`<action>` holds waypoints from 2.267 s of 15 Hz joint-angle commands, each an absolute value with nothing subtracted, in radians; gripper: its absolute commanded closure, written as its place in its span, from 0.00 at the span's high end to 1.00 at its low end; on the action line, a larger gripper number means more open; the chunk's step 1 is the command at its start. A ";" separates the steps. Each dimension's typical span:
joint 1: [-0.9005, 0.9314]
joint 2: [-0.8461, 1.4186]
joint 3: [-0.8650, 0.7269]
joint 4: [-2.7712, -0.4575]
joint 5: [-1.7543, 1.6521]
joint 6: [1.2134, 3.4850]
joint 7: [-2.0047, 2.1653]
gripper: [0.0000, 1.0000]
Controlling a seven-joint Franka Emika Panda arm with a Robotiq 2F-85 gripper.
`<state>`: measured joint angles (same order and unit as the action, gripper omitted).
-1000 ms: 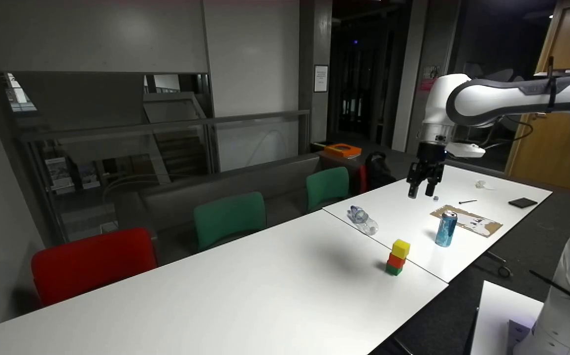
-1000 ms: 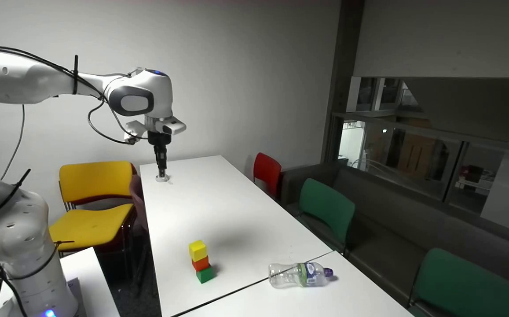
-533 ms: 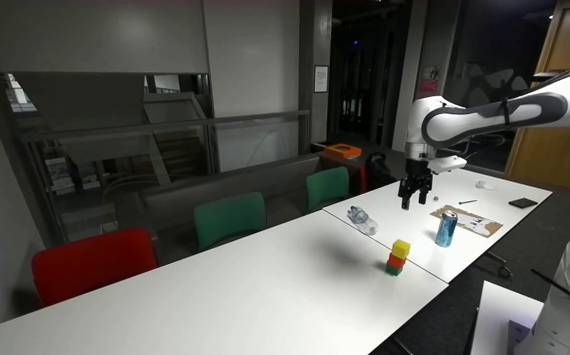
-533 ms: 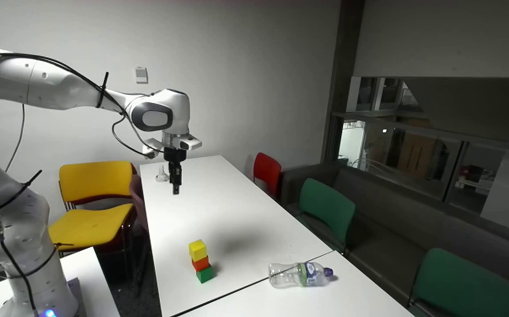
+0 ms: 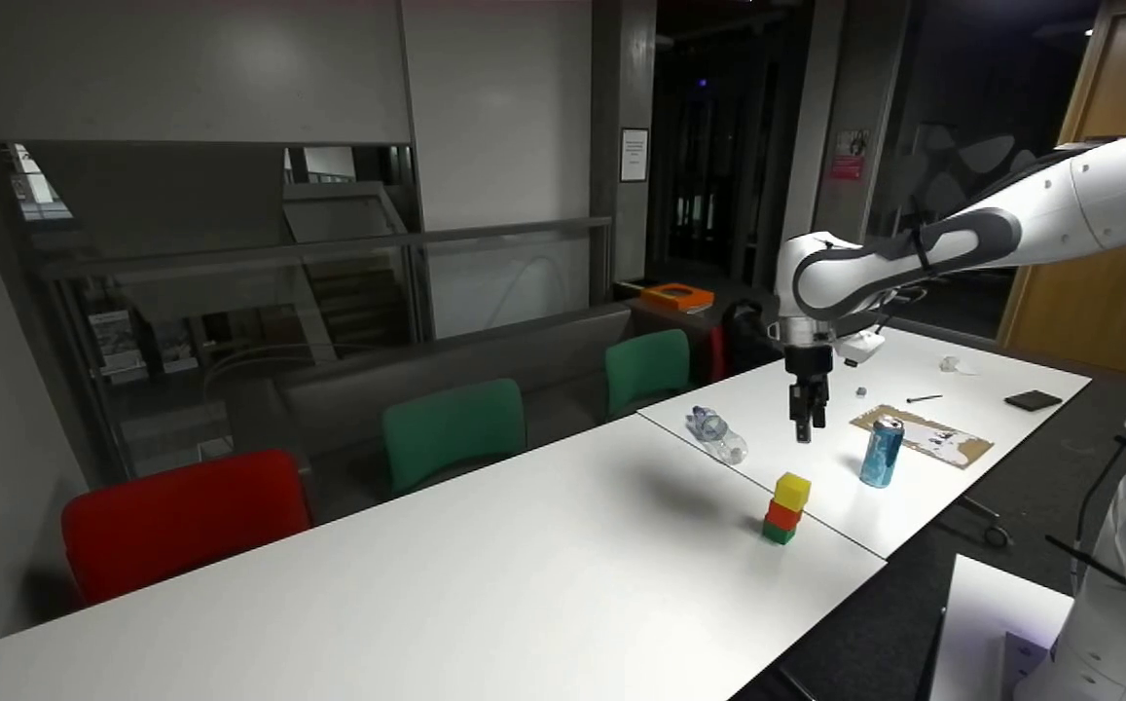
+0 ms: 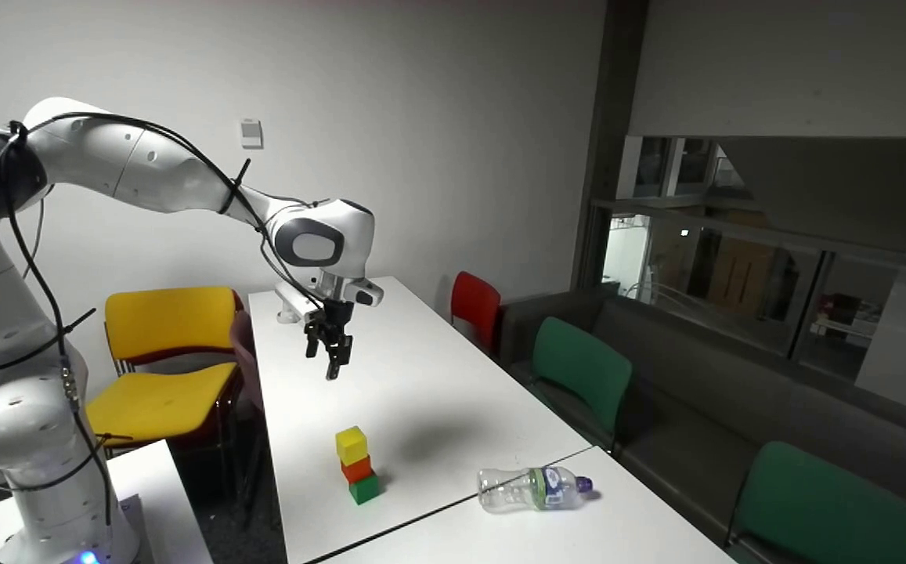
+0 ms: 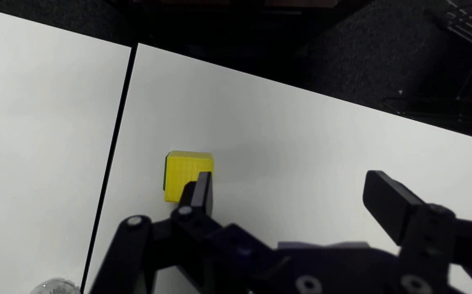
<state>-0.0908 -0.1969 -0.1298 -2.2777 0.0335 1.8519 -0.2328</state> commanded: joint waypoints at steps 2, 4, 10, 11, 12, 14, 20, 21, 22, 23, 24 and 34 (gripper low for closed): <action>-0.088 -0.209 -0.121 -2.281 0.009 1.858 -0.231 1.00; -0.088 -0.209 -0.105 -2.287 -0.040 1.886 -0.190 1.00; -0.103 -0.127 -0.085 -2.276 -0.117 1.968 0.085 1.00; -0.105 -0.109 -0.087 -2.276 -0.134 1.973 0.113 1.00; -0.105 -0.093 -0.090 -2.273 -0.147 1.974 0.132 1.00; -0.106 -0.058 -0.099 -2.270 -0.157 1.978 0.117 1.00; -0.112 0.000 -0.123 -2.276 -0.186 2.048 -0.050 1.00; -0.116 0.005 -0.127 -2.280 -0.183 2.068 -0.086 1.00; -0.121 0.006 -0.132 -2.287 -0.169 2.094 -0.124 1.00; -0.128 0.005 -0.138 -2.297 -0.145 2.129 -0.168 1.00; -0.133 0.005 -0.144 -2.305 -0.124 2.158 -0.204 1.00; -0.136 -0.006 -0.150 -2.324 -0.069 2.225 -0.264 1.00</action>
<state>-0.1333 0.0164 -0.1577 -2.3089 -0.0885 2.1707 -0.2786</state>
